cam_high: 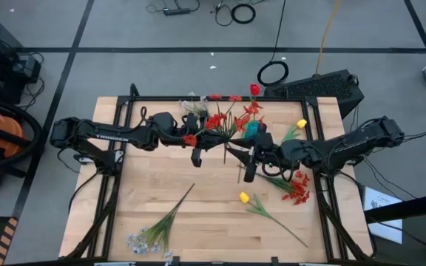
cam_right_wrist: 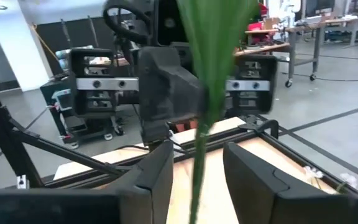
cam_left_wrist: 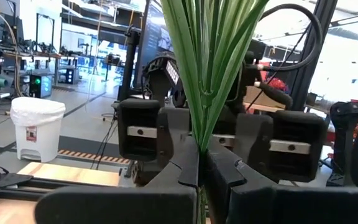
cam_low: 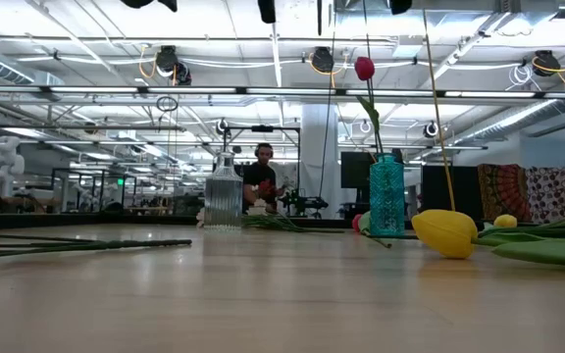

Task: Sort flowers into vase by color
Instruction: Put the left red flowers into the blue crystal vase, then put the bottom white flowers into the transparent crystal vase

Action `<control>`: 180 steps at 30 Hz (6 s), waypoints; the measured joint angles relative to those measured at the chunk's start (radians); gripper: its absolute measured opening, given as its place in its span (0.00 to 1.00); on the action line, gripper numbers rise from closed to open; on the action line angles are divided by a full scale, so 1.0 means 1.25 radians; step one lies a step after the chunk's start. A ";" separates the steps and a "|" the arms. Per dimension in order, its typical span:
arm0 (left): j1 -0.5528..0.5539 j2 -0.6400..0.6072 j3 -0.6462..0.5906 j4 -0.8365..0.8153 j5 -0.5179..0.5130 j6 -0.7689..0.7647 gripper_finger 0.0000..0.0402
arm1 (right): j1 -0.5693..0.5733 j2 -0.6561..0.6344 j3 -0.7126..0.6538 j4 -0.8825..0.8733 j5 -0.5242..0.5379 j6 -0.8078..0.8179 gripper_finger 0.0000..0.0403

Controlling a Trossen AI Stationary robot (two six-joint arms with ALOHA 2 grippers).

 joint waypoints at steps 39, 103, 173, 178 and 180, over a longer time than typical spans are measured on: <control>-0.007 -0.016 0.000 -0.100 -0.003 -0.013 0.34 | -0.017 0.025 0.024 -0.043 0.082 0.007 0.01; 0.119 -0.608 -0.368 -0.419 0.005 -0.099 0.20 | -0.365 -0.239 -0.396 0.144 0.040 -0.070 0.00; 0.084 -0.561 -0.369 -0.451 -0.208 -0.187 0.20 | -0.398 -0.362 -0.098 -0.902 -0.126 0.368 0.01; 0.019 -0.492 -0.340 -0.494 -0.274 -0.188 0.20 | -0.398 -0.362 -0.097 -0.927 -0.135 0.391 0.02; -0.004 -0.460 -0.305 -0.545 -0.281 -0.168 0.20 | -0.398 -0.362 -0.097 -0.939 -0.147 0.384 0.02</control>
